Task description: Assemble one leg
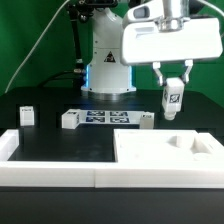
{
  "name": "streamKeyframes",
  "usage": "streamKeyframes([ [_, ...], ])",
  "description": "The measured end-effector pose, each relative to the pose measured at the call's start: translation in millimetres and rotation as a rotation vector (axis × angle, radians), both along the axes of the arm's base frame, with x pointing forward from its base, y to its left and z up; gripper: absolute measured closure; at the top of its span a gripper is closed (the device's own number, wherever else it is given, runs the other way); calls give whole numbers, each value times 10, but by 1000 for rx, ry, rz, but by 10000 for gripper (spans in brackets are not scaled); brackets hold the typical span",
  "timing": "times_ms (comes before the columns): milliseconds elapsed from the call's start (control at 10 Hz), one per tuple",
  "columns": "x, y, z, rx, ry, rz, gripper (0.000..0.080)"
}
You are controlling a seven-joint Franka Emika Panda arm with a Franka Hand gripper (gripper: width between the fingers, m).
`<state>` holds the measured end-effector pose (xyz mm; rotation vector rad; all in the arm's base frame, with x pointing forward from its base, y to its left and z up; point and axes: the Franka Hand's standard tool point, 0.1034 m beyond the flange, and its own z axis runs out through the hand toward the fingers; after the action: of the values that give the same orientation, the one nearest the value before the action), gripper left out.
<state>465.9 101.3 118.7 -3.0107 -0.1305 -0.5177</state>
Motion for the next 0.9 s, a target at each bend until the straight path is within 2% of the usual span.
streamKeyframes([
  [100,71,7,31,1,2,2,508],
  [600,82,6,22,1,0,3,508],
  [700,183,-37,66,-9,-5,26,508],
  [800,354,-39,155,-7,-22,31,508],
  [900,476,-30,177,-9,-37,46,508],
])
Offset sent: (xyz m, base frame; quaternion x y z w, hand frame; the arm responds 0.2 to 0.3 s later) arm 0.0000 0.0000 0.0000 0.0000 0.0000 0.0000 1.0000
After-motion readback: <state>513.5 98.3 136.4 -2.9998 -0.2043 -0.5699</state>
